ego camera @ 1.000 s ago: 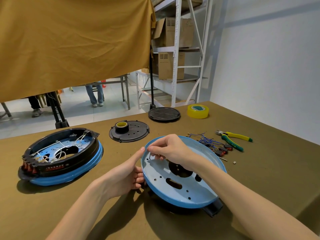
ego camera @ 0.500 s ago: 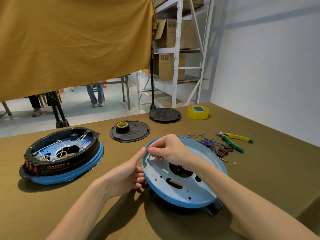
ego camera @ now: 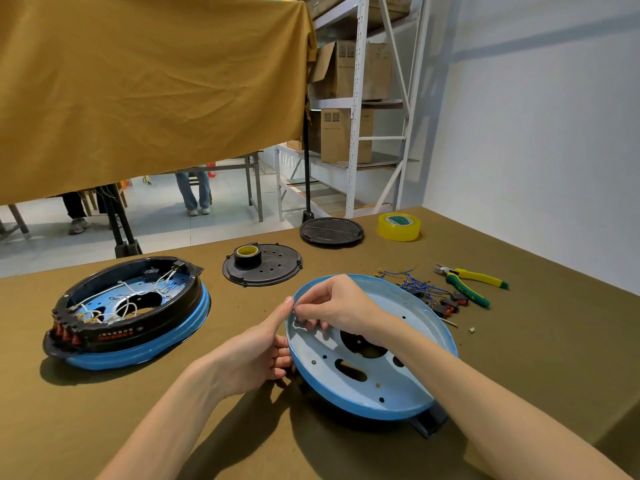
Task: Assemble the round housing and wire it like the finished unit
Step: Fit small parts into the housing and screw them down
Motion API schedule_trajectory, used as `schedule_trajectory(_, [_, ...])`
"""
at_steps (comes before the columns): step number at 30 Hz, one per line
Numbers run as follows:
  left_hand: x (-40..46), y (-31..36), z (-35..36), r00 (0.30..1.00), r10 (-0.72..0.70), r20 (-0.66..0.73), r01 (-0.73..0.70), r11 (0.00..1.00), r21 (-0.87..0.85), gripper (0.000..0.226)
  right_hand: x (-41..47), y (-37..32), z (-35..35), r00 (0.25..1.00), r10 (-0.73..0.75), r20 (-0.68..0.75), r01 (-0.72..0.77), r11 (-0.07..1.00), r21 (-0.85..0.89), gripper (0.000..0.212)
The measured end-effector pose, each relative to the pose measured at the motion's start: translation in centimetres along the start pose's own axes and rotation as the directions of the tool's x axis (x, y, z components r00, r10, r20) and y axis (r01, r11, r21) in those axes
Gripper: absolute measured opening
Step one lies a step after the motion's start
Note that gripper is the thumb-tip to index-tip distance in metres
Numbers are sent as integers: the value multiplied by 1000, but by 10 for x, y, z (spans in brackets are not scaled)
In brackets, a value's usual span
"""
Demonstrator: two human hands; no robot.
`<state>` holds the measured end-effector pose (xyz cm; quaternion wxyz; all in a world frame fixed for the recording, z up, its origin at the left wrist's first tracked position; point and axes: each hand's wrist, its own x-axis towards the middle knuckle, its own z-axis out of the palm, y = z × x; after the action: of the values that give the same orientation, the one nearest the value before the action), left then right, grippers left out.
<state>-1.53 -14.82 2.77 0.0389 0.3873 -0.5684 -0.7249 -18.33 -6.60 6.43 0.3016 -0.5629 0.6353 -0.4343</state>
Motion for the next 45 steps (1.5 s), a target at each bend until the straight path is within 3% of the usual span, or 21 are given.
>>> schedule_trajectory(11, [3, -2, -1, 1000, 1, 2, -1, 1000, -7, 100, 6, -5, -2, 994, 105, -38, -110, 977, -183, 9])
schedule_trajectory(16, [4, -1, 0, 1000, -4, -18, 4, 1000, -11, 98, 7, -9, -4, 984, 175, 38, -165, 968, -189, 14])
schedule_trajectory(34, [9, -5, 0, 998, 22, -62, -21, 1000, 22, 99, 9, -19, -3, 968, 246, 45, -230, 947, -226, 11])
schedule_trajectory(39, [8, -8, -1, 998, 67, -13, -67, 998, -3, 88, 6, -14, -4, 981, 180, 78, -155, 955, -253, 11])
schedule_trajectory(45, [10, -7, -1, 997, 71, -17, -70, 997, 11, 92, 0, -12, -6, 995, 26, 92, 4, 949, -315, 7])
